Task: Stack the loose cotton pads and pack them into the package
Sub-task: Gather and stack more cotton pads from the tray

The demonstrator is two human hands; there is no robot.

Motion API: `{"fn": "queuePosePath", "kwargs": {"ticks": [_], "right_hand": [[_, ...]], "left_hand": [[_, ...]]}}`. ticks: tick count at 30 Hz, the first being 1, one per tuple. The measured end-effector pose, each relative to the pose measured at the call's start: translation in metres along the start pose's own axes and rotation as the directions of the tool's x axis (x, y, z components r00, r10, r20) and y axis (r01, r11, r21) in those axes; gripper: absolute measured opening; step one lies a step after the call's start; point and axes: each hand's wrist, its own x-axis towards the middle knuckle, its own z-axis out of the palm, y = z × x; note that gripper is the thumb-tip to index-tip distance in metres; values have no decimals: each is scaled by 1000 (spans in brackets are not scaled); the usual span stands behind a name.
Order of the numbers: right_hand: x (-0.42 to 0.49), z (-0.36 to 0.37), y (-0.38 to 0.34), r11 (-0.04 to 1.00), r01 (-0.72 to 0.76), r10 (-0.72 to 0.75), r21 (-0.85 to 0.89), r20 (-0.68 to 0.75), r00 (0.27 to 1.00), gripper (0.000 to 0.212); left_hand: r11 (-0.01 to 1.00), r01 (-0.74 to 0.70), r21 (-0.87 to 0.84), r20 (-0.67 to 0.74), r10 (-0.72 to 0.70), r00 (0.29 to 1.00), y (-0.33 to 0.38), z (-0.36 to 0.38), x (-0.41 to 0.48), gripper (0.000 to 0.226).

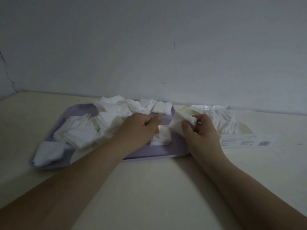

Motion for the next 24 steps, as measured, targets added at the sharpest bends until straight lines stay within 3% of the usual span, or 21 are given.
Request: {"fn": "queuePosePath", "kwargs": {"ticks": [3,4,8,10,12,17,22,24], "right_hand": [[1,0,0,999,-3,3,-34,1,1000,14],[1,0,0,999,1,-1,-49,2,1000,15],[0,0,-1,999,5,-4,-43,18,1000,17],[-2,-1,-2,999,13,-11,-33,39,999,13],[-3,-2,-3,999,22,-20,-27,57,998,9],[-4,-3,-3,1000,16,-15,-7,58,998,8],[-3,-5,-3,997,-4,1,77,46,999,7],[-3,-5,-3,991,-9,0,131,72,997,8]], "left_hand": [[999,-30,19,140,27,990,3,-11,-1,17],[1000,-7,24,191,2,982,4,-14,-2,17],[989,54,136,391,-104,915,11,-29,-2,54],[984,34,172,452,-109,886,14,-35,-4,36],[985,24,168,467,-101,878,15,-38,-6,19],[999,39,-17,485,-26,874,16,-45,-10,16],[944,101,-314,236,-25,971,12,-43,0,18],[901,109,-420,239,-6,971,12,-42,3,25]]}}
